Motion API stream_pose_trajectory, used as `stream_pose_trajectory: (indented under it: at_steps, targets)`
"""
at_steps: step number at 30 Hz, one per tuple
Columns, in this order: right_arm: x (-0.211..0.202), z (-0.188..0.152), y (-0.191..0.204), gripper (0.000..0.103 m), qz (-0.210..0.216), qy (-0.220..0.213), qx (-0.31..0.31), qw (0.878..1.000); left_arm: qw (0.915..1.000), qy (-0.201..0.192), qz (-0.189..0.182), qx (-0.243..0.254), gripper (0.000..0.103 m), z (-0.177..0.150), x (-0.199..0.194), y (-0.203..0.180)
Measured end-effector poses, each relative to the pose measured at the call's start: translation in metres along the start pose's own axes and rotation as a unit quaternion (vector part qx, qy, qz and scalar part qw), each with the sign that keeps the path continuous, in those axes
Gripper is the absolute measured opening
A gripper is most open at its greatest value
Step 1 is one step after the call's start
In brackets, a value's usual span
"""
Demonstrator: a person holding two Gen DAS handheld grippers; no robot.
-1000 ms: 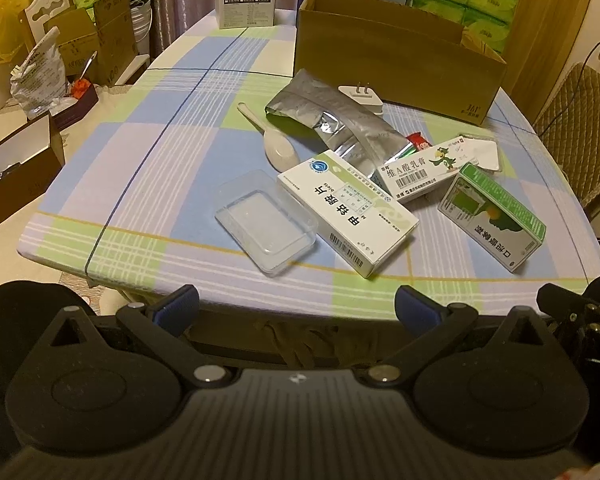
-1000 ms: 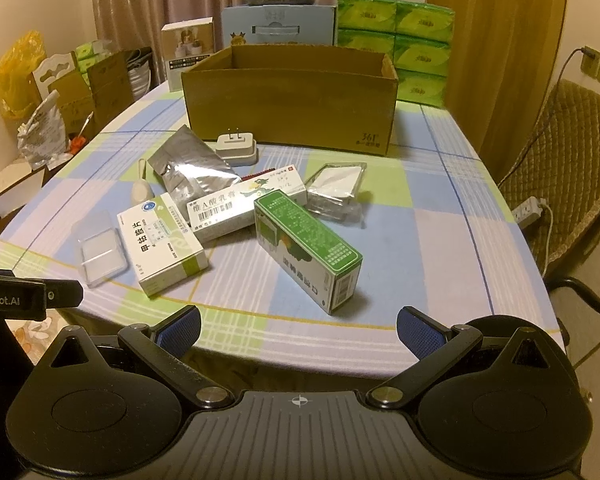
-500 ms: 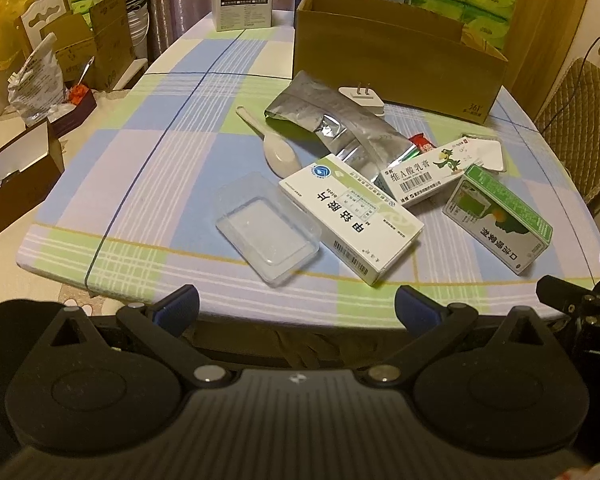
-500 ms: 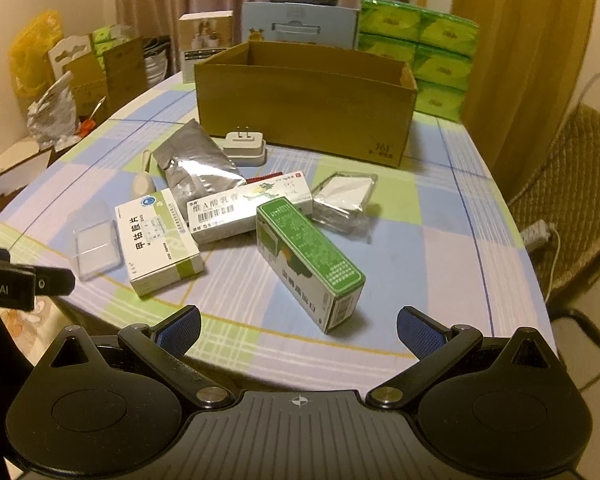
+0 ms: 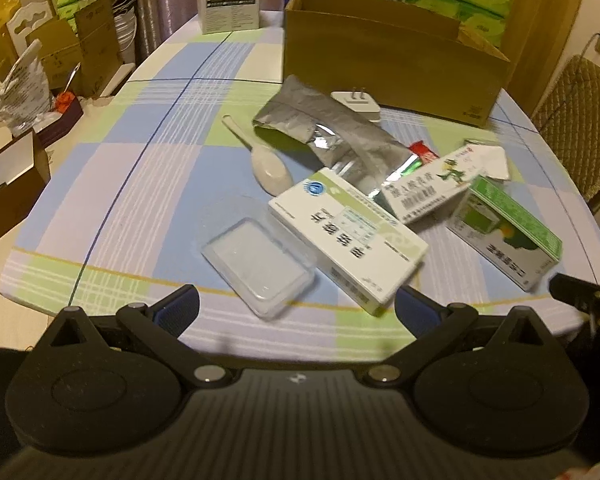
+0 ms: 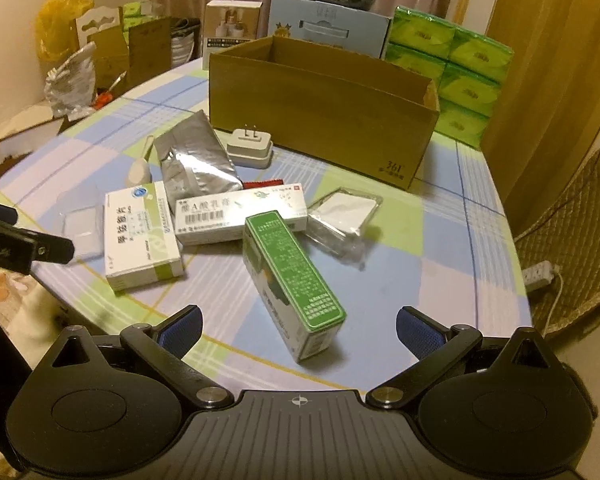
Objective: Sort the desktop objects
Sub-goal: 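Move the left tool toward the clear plastic tray, then grasp the clear tray with the left tool while the right grasps the white-green box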
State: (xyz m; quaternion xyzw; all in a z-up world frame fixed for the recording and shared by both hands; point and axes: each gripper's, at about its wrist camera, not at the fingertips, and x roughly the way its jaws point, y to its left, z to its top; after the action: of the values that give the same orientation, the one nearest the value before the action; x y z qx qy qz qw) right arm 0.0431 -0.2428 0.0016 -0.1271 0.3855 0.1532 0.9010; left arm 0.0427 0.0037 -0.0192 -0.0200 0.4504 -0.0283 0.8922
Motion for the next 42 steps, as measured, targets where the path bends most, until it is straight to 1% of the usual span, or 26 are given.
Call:
stream_pose_trajectory:
  at_steps: [2, 3, 4, 6, 10, 14, 19, 24, 29, 31, 36, 42]
  targets:
    - [0.0, 0.0, 0.004, 0.1, 0.017, -0.003, 0.006, 1.0, 0.9999, 0.001, 0.011, -0.002, 0.102, 0.003, 0.005, 0.007]
    - [0.0, 0.001, 0.006, 0.097, 0.027, -0.005, 0.005, 1.0, 0.9999, 0.0, 0.015, -0.001, 0.102, 0.003, 0.007, 0.009]
    - [0.001, 0.002, 0.01, 0.091, 0.035, -0.006, 0.002, 0.999, 0.9998, 0.001, 0.02, 0.002, 0.102, 0.004, 0.009, 0.012]
    - [0.004, 0.005, 0.02, 0.088, 0.053, -0.007, -0.001, 0.999, 0.9996, 0.006, 0.029, 0.002, 0.102, 0.006, 0.014, 0.018]
    - [0.016, 0.009, 0.039, 0.085, 0.092, -0.002, -0.015, 0.996, 0.9994, 0.019, 0.03, 0.005, 0.102, 0.009, 0.025, 0.025]
    - [0.031, 0.013, 0.055, 0.085, 0.111, 0.009, -0.032, 0.993, 0.9993, 0.025, 0.027, 0.008, 0.102, 0.014, 0.034, 0.027]
    - [0.049, 0.017, 0.064, 0.085, 0.124, 0.021, -0.041, 0.991, 0.9993, 0.032, 0.019, -0.011, 0.102, 0.019, 0.049, 0.03]
    - [0.064, 0.021, 0.069, 0.085, 0.129, 0.032, -0.046, 0.99, 0.9986, 0.041, 0.015, -0.028, 0.098, 0.023, 0.064, 0.033]
    - [0.075, 0.023, 0.074, 0.085, 0.134, 0.037, -0.05, 0.989, 0.9985, 0.045, 0.013, -0.028, 0.091, 0.023, 0.07, 0.041]
    - [0.079, 0.024, 0.076, 0.084, 0.135, 0.037, -0.05, 0.989, 0.9986, 0.044, 0.015, -0.024, 0.082, 0.024, 0.07, 0.045]
    - [0.088, 0.027, 0.084, 0.079, 0.139, 0.035, -0.052, 0.988, 0.9986, 0.039, 0.021, -0.027, 0.072, 0.026, 0.071, 0.054]
    - [0.1, 0.032, 0.094, 0.074, 0.142, 0.031, -0.068, 0.987, 0.9989, 0.034, 0.022, -0.022, 0.072, 0.027, 0.072, 0.056]
